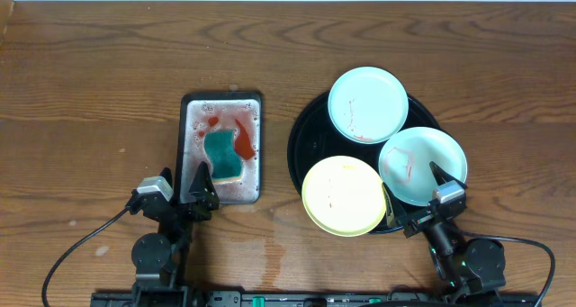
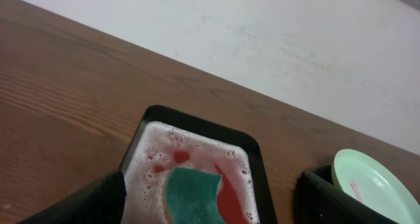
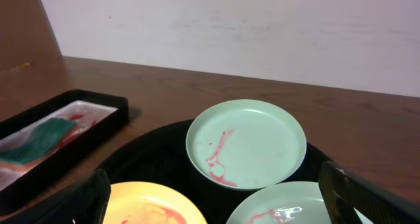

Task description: Clean dirty plates on tray and stack at the side

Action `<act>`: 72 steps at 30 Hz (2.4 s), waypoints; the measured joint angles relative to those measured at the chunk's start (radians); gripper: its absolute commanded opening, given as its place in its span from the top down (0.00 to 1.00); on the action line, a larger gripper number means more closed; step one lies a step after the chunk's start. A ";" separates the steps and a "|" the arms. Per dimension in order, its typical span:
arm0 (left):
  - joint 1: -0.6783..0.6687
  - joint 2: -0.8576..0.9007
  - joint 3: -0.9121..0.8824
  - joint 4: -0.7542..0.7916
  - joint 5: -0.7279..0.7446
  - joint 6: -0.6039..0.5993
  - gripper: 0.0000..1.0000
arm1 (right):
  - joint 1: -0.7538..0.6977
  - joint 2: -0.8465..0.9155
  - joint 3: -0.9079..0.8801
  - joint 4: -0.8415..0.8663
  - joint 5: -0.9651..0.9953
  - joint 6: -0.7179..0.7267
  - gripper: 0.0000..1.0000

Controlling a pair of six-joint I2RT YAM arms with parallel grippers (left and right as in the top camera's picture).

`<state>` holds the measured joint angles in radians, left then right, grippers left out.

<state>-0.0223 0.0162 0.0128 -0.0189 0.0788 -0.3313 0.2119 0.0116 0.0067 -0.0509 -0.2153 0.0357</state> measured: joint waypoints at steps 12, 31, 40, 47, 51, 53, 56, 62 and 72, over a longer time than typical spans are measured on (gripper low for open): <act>0.000 0.000 0.000 0.010 0.002 0.000 0.17 | 0.000 0.000 0.000 0.000 0.000 0.000 0.01; 0.000 0.098 0.228 -0.144 0.275 -0.034 0.17 | 0.000 0.106 0.228 -0.121 -0.100 0.089 0.01; 0.000 0.592 0.787 -0.718 0.290 -0.025 0.17 | 0.000 0.655 0.821 -0.635 -0.135 0.085 0.01; 0.000 0.911 1.034 -0.985 0.294 0.038 0.17 | 0.000 1.051 1.079 -0.858 -0.200 0.086 0.11; 0.000 0.986 1.037 -1.044 0.317 0.045 0.17 | 0.000 1.155 1.086 -0.978 -0.211 0.117 0.32; 0.000 1.016 1.037 -1.067 0.322 0.048 0.17 | 0.000 1.205 1.070 -1.033 -0.198 0.153 0.37; 0.000 1.044 1.037 -1.081 0.330 0.050 0.17 | 0.000 1.266 0.998 -1.042 -0.177 0.196 0.40; 0.000 1.054 1.037 -1.082 0.335 0.060 0.17 | 0.000 1.372 0.772 -0.872 -0.157 0.310 0.48; 0.000 1.054 1.037 -1.082 0.338 0.071 0.17 | 0.000 1.408 0.663 -0.629 -0.126 0.378 0.99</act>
<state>-0.0223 1.0698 1.0496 -1.1007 0.4164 -0.2600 0.2115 1.4200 0.6701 -0.6796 -0.3412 0.4141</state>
